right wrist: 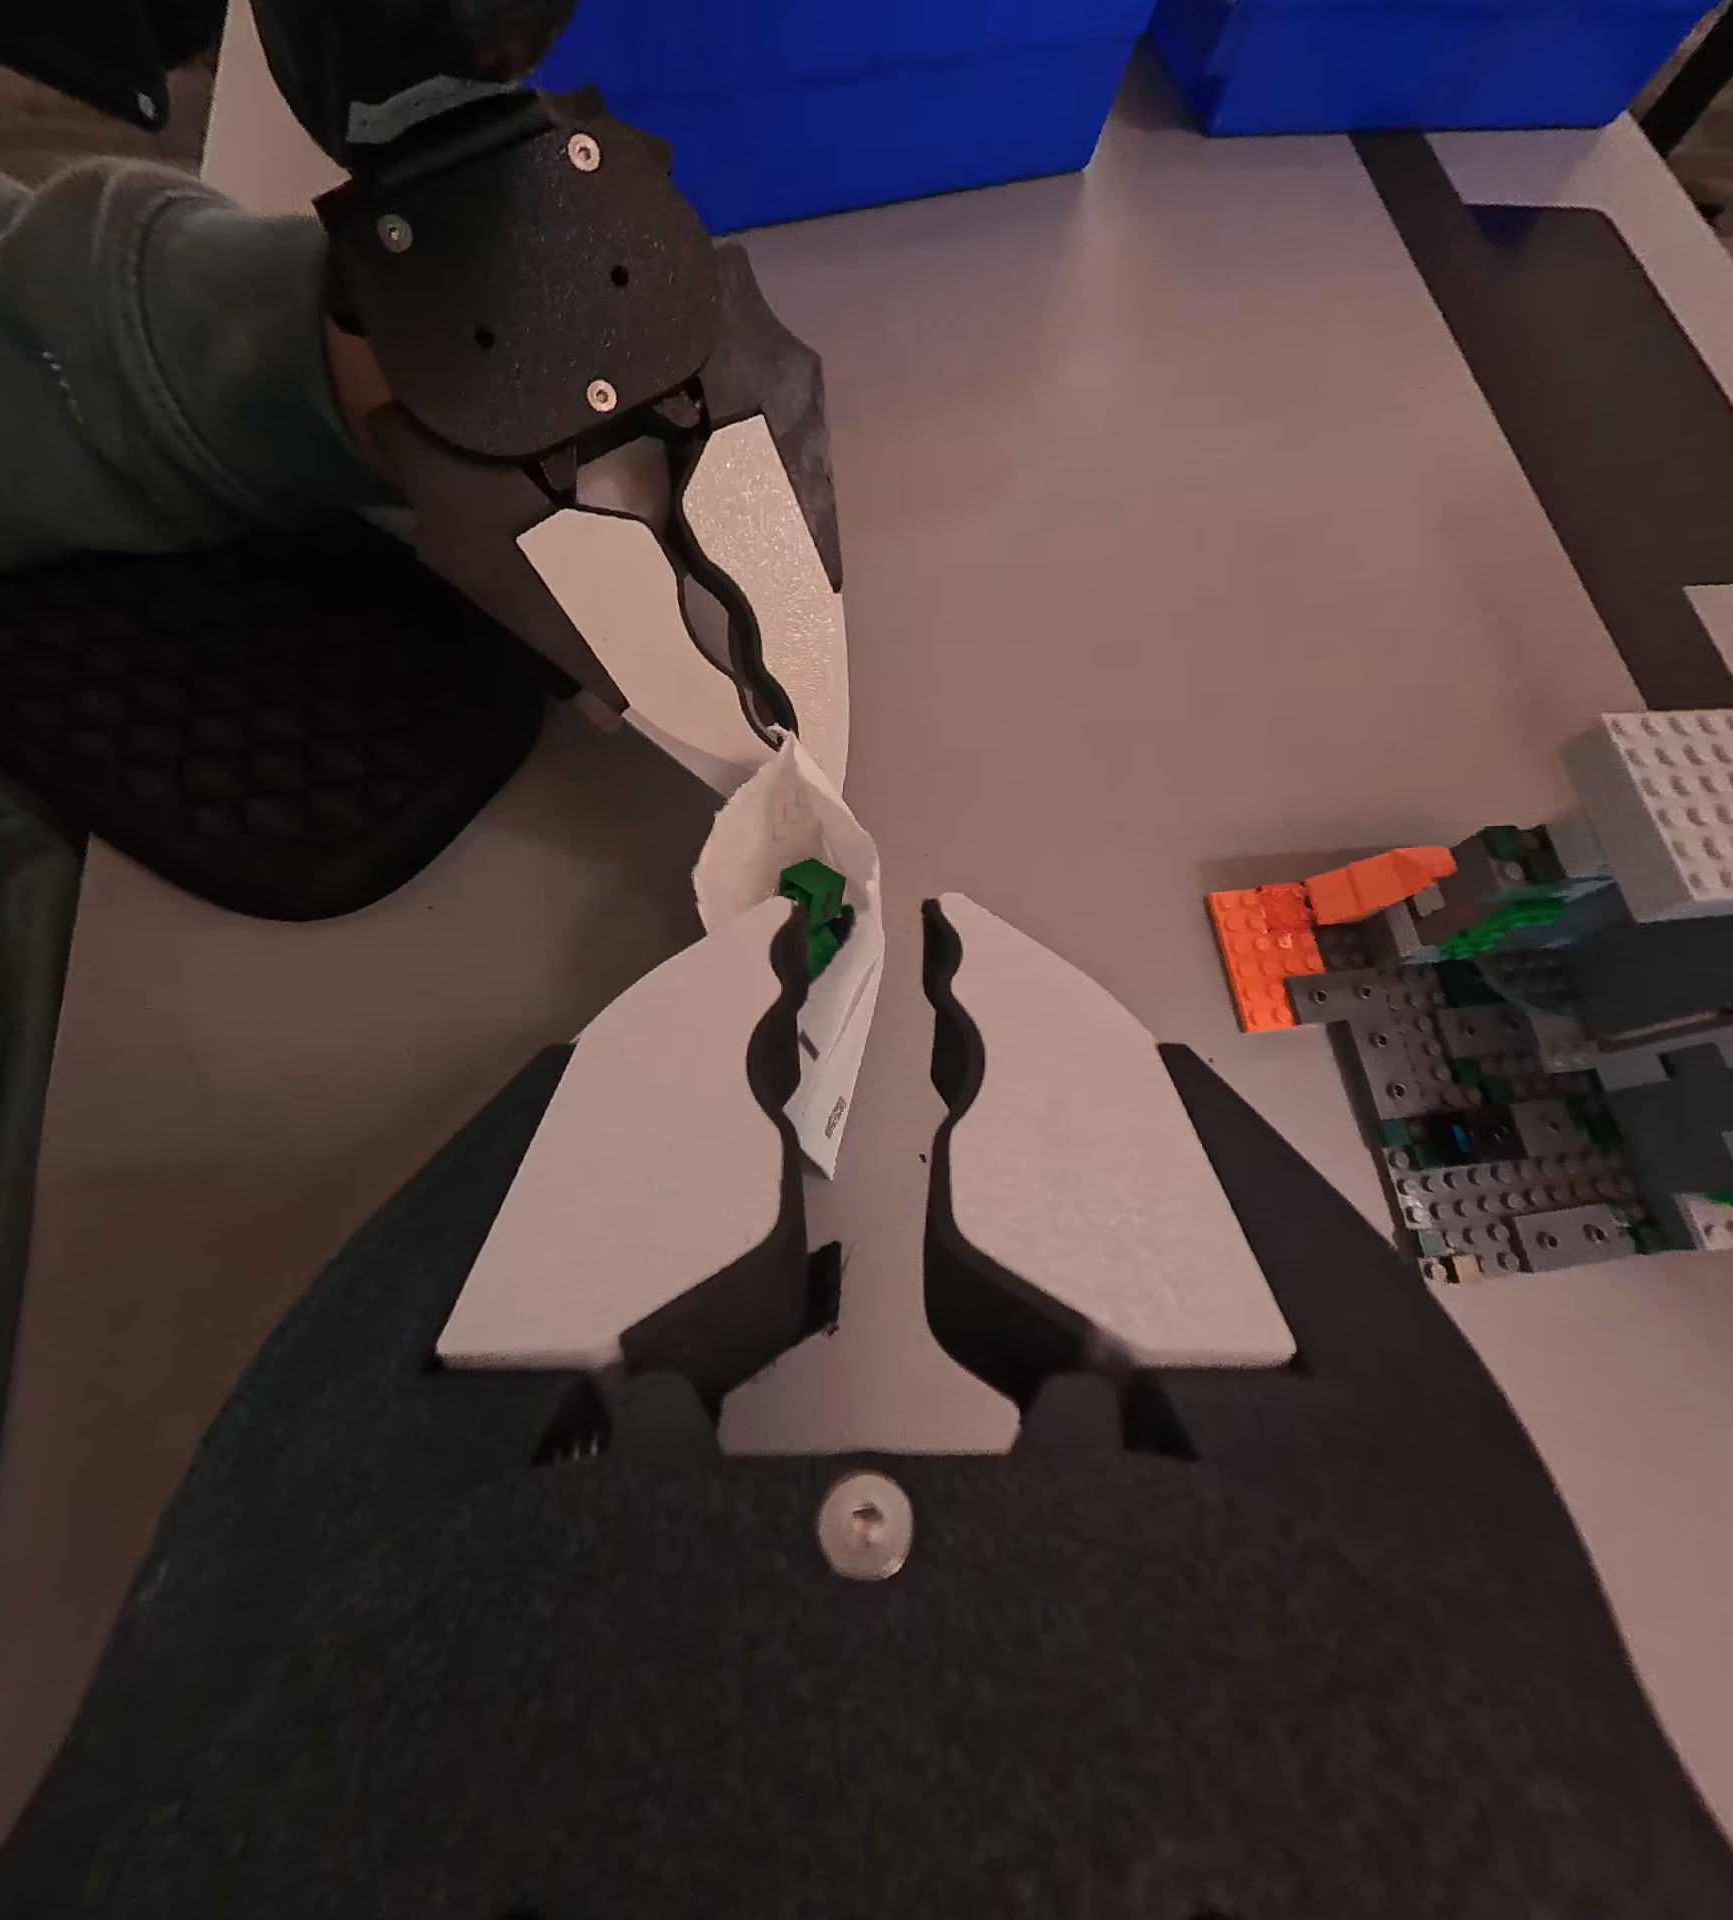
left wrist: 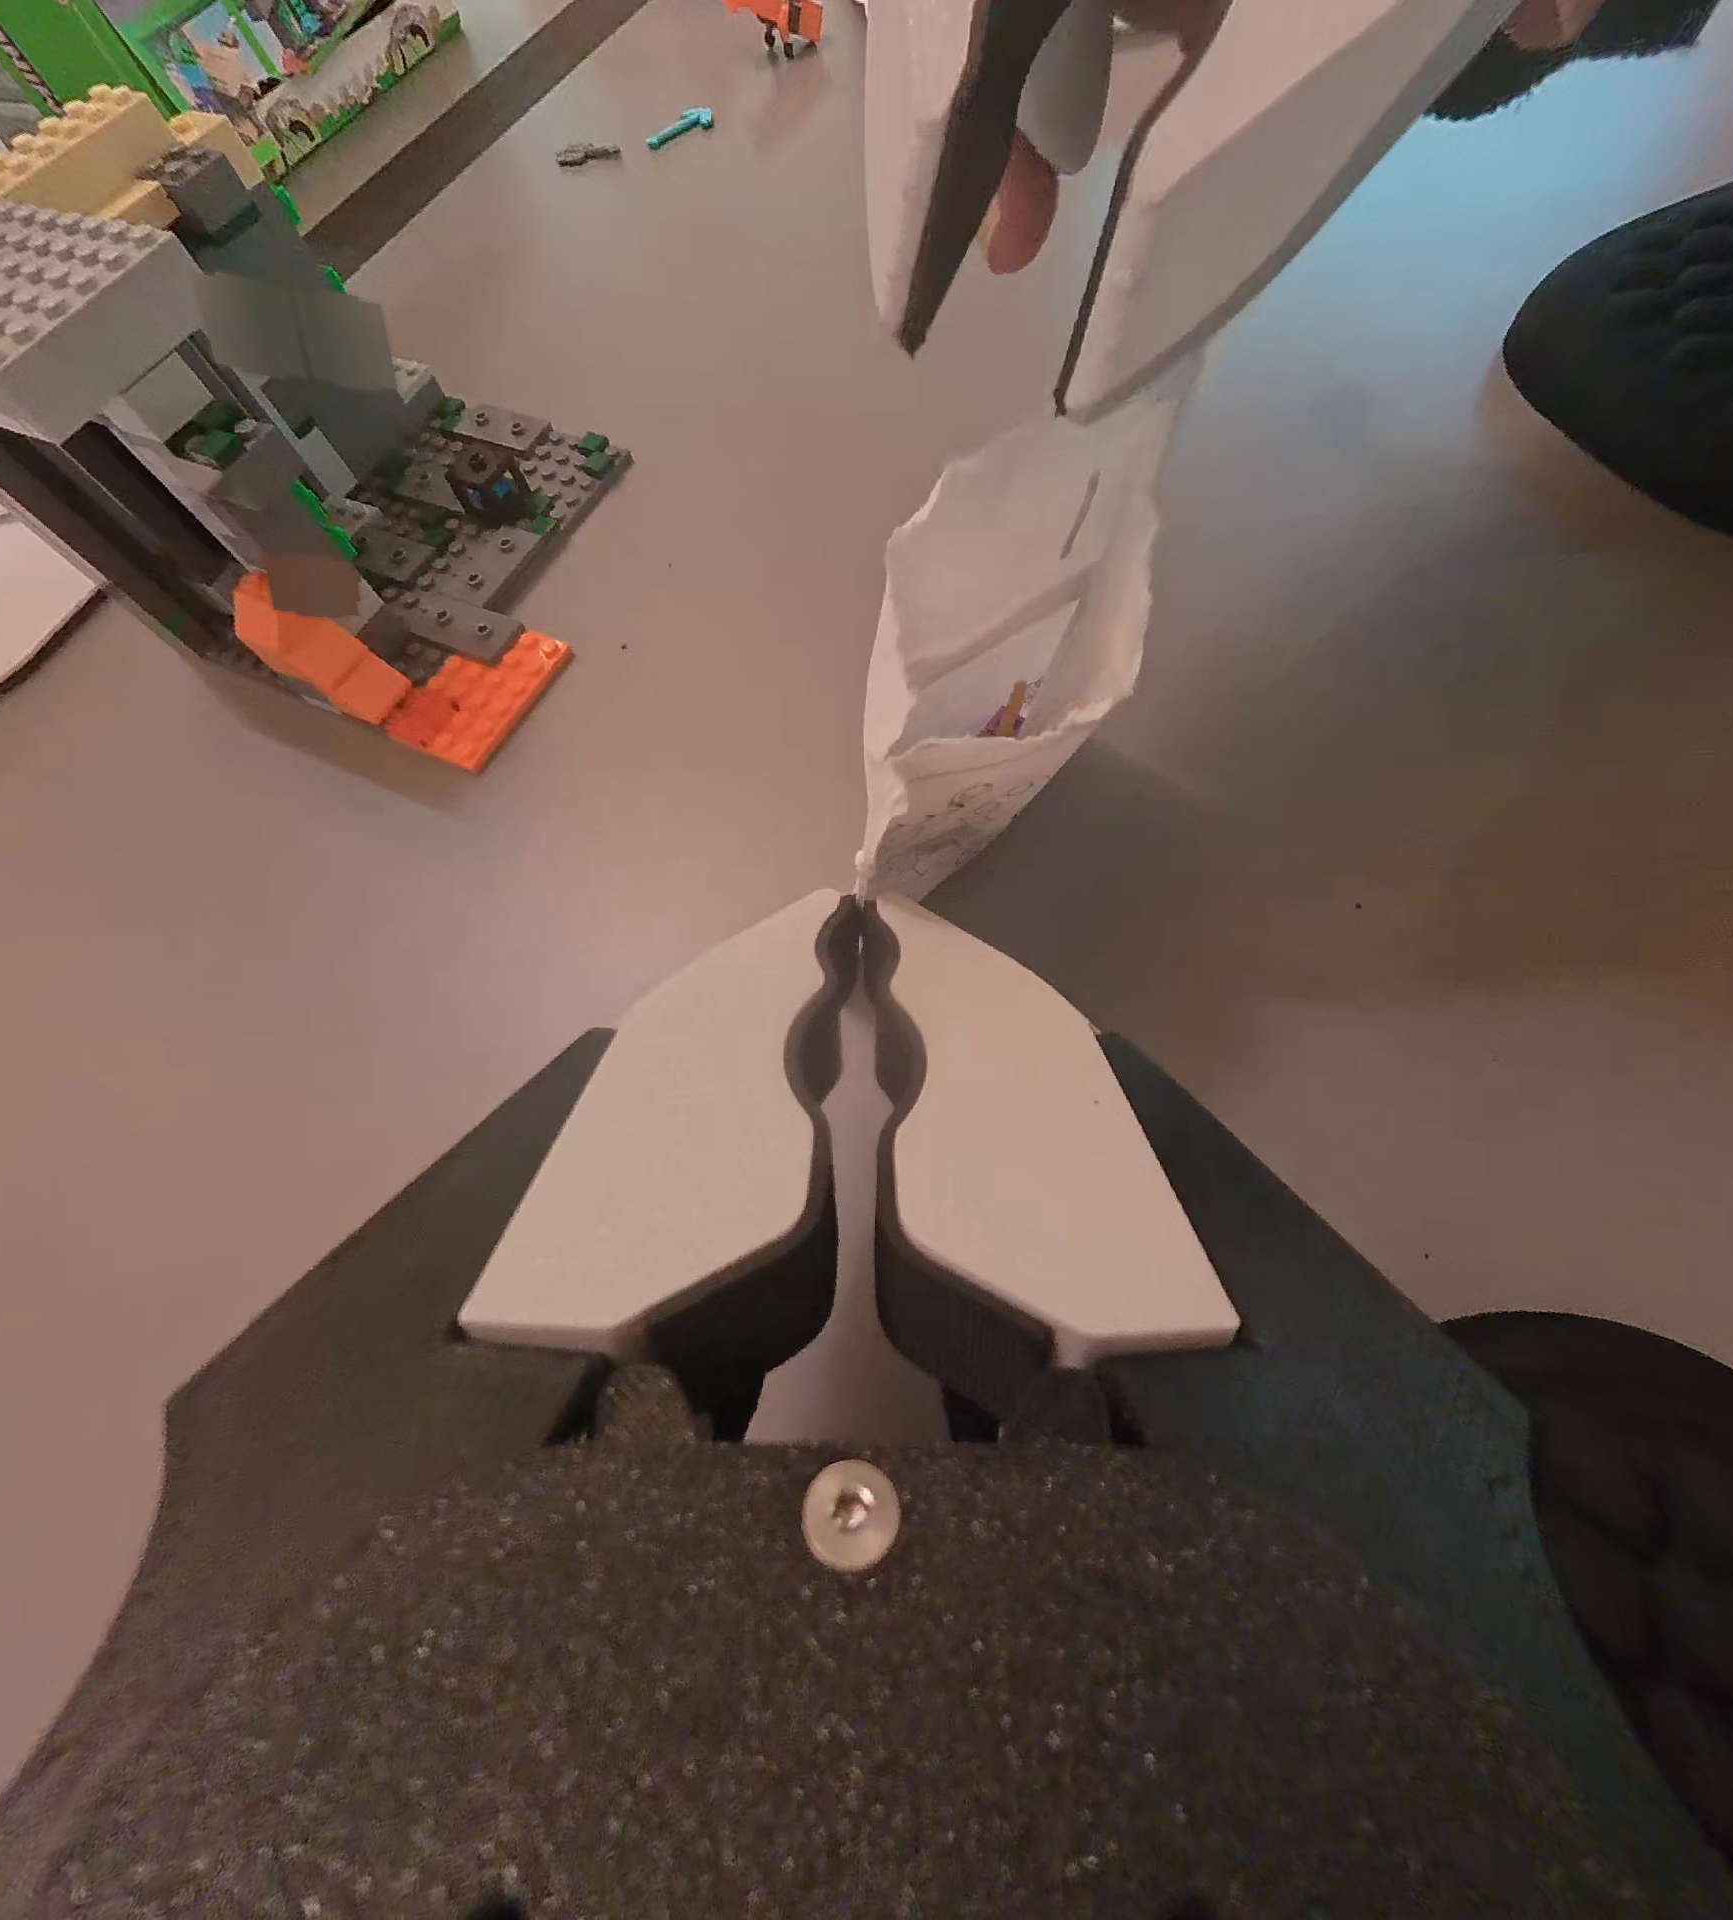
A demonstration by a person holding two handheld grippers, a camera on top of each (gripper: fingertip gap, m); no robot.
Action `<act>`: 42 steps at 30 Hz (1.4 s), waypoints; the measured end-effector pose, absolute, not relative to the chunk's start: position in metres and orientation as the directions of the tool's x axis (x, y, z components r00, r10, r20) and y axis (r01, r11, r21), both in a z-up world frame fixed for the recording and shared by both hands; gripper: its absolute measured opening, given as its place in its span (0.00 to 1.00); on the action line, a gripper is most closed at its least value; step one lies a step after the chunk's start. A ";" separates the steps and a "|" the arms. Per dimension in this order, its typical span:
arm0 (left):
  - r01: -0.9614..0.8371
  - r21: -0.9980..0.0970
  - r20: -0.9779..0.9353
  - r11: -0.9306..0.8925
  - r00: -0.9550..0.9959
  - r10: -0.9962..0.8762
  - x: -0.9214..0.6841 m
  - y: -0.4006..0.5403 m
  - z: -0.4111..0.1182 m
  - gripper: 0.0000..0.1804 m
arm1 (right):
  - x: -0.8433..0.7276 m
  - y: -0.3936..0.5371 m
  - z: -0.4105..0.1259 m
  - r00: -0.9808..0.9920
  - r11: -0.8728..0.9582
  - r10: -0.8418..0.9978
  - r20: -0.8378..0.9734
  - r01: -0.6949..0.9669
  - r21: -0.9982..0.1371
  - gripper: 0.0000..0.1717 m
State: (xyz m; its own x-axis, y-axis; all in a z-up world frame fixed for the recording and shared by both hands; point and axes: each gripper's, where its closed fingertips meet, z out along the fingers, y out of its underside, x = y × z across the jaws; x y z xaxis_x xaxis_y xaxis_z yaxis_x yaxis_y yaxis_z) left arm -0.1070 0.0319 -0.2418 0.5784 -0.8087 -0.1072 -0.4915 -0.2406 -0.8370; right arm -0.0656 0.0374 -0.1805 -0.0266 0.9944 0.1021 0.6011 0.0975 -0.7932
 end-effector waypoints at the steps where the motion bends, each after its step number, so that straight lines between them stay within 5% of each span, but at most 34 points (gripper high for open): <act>1: -0.491 -0.837 -0.107 -0.241 0.579 -0.808 -0.107 0.032 -0.242 0.00 | -0.064 0.038 -0.179 -0.019 0.086 0.995 0.093 0.590 -0.803 0.12; 13: -0.477 -0.839 -0.084 -0.264 0.592 -0.802 -0.108 0.033 -0.243 0.00 | -0.044 0.010 -0.179 -0.121 0.090 0.992 0.035 0.484 -0.870 0.20; 17: -0.474 -0.840 -0.080 -0.266 0.593 -0.801 -0.107 0.034 -0.243 0.00 | -0.034 0.019 -0.197 -0.092 0.157 0.988 0.127 0.587 -0.794 0.22; 22: -0.474 -0.842 -0.078 -0.259 0.582 -0.809 -0.105 0.032 -0.244 0.00 | -0.040 0.031 -0.222 -0.047 0.159 0.985 0.165 0.607 -0.779 0.00; 30: -0.490 -0.862 -0.154 -0.128 0.494 -0.856 -0.087 0.024 -0.239 0.01 | -0.032 0.045 -0.213 0.001 -0.203 0.973 -0.232 0.484 -0.851 0.00; 42: -0.457 -0.864 -0.093 -0.209 0.554 -0.827 -0.092 0.031 -0.239 0.00 | -0.023 0.058 -0.199 0.037 -0.186 0.982 -0.187 0.397 -0.899 0.08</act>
